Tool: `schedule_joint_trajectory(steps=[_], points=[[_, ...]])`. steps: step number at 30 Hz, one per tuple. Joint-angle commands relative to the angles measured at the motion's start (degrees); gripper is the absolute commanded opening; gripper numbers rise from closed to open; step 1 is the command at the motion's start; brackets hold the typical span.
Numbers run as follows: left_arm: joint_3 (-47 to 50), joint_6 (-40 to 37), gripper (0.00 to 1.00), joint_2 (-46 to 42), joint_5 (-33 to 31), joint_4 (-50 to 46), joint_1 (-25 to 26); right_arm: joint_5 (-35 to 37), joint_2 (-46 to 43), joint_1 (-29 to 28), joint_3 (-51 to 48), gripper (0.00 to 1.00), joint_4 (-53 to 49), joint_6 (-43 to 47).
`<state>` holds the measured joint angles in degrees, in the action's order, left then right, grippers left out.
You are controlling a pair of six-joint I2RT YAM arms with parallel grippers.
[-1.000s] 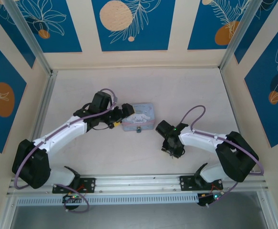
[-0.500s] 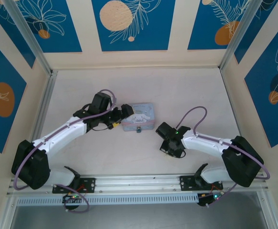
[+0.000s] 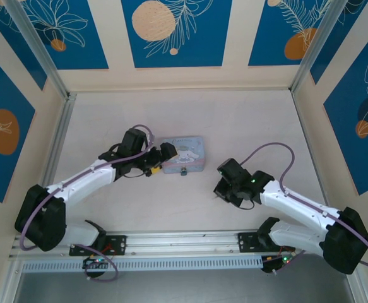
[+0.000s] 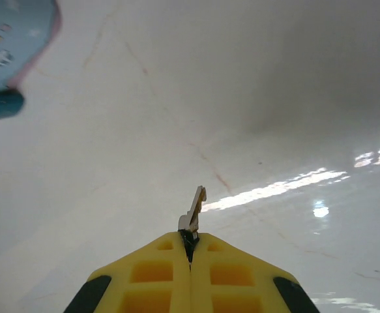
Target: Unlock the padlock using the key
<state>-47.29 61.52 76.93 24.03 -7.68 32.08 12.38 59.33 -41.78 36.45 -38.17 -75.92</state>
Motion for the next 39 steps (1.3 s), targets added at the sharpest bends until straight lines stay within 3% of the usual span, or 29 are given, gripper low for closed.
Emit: schedule_joint_trajectory(steps=[1, 7, 12, 24, 39], points=[[1.6, 7.0, 1.00, -0.9, 3.8, 9.6, 0.5, -2.7, -0.4, 1.8, 4.4, 0.00, 2.7, -3.2], [2.2, 20.1, 0.99, 2.0, 4.9, 20.5, 0.8, -3.9, 6.0, 4.8, 14.8, 0.00, 7.2, -1.2], [1.6, 29.9, 0.92, 4.7, 1.7, 27.7, 1.9, -3.9, 13.4, 5.8, 23.6, 0.00, 12.6, 2.7], [-2.2, 35.4, 0.56, 8.2, -7.9, 29.5, 4.7, -8.3, 23.7, 7.5, 30.2, 0.00, 20.9, 2.4], [-5.0, 36.2, 0.42, 11.2, -9.4, 29.7, 6.2, -10.5, 23.8, 9.6, 27.3, 0.00, 23.1, 1.6]])
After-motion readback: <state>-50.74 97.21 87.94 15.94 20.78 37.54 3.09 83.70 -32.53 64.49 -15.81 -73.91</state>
